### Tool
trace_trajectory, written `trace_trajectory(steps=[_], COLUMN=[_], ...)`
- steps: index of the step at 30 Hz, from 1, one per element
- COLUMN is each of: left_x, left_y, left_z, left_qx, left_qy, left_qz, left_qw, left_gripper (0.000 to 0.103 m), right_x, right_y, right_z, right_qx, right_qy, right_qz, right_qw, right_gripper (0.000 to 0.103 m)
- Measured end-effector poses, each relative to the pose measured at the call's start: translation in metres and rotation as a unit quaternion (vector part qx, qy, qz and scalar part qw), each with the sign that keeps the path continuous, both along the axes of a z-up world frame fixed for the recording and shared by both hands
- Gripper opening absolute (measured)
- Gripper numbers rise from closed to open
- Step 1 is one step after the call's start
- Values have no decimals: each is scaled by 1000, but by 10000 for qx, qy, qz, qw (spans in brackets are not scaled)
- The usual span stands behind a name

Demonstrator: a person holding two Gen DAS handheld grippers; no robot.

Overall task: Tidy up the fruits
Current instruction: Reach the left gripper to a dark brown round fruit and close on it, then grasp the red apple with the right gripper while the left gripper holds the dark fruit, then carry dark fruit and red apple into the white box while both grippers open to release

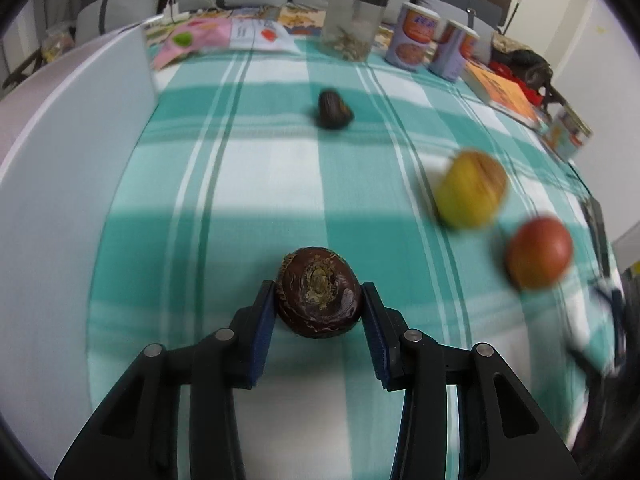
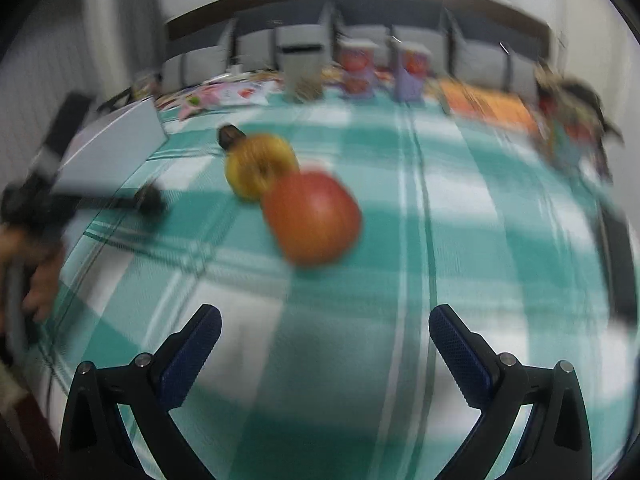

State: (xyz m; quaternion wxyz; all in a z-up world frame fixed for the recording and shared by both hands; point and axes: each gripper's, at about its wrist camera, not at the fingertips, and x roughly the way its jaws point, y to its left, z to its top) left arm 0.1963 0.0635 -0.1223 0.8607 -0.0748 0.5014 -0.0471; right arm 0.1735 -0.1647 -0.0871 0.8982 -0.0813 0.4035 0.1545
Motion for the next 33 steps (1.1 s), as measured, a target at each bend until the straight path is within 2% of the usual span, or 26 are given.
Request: trace_trajectory(steps=[3,4,5,6,7,9,11,12,13,14,15,18,20,25,28,29,31,33], left_x=[-34,-43,-53,-61,-68,-81,-89,-93,-96,-99,-101,-102,-104,-108,-106,-105,-105,-106], left_y=[7,10,12,14,17,21,24,26,27,29,30,31,32,31,31,30,31,33], left_z=[4,5,6,7,7,7,7,7,7,7,6,4,7,11,5,2,-2,-4], left_qx=[-195,-262,-318,-344,-362,-381,-393,-402,-410,-424,-443,-530,-553,-488,-497,-498,-536,-553], left_qy=[104,120,127,132,143,171,183,179,172,154,139,157,110,26,131,183,267,286], left_qz=[57,73,95,102,113,131,127,124,123,120,130,195,229,192,196,200,234,270], left_qw=[9997,9996,9994,9993,9992,9990,9990,9990,9989,9989,9988,9983,9981,9986,9985,9984,9979,9977], left_gripper=[43,43,43,43,43,43,43,43,43,43,43,43,43,43,43,43,43,43], right_x=[34,47,55,63,68,74,77,77,74,72,69,64,63,62,63,65,65,53], right_y=[18,24,28,30,31,26,7,-7,-24,-34,-38,-53,-69,-91,-92,-92,-85,-62], right_z=[6,2,-2,-9,-13,-12,-8,-8,-14,-23,-32,-39,-42,-36,-27,-23,-6,10], right_qx=[-364,-387,-352,-341,-517,-330,452,1048,1909,2437,2613,3109,3397,3072,2810,2644,2046,1241], right_qy=[-149,8,203,472,571,801,1300,1617,2117,2472,2697,2720,2672,2432,2367,2300,1995,1513], right_qz=[399,598,742,857,804,695,291,84,-164,-288,-391,-732,-1180,-1748,-1641,-1607,-1401,-883], right_qw=[9984,9975,9964,9946,9938,9938,9901,9812,9584,9374,9260,9078,8940,9033,9155,9227,9480,9767], right_gripper=[103,101,95,69,64,64,58,56,56,56,56,56,56,59,60,63,87,98])
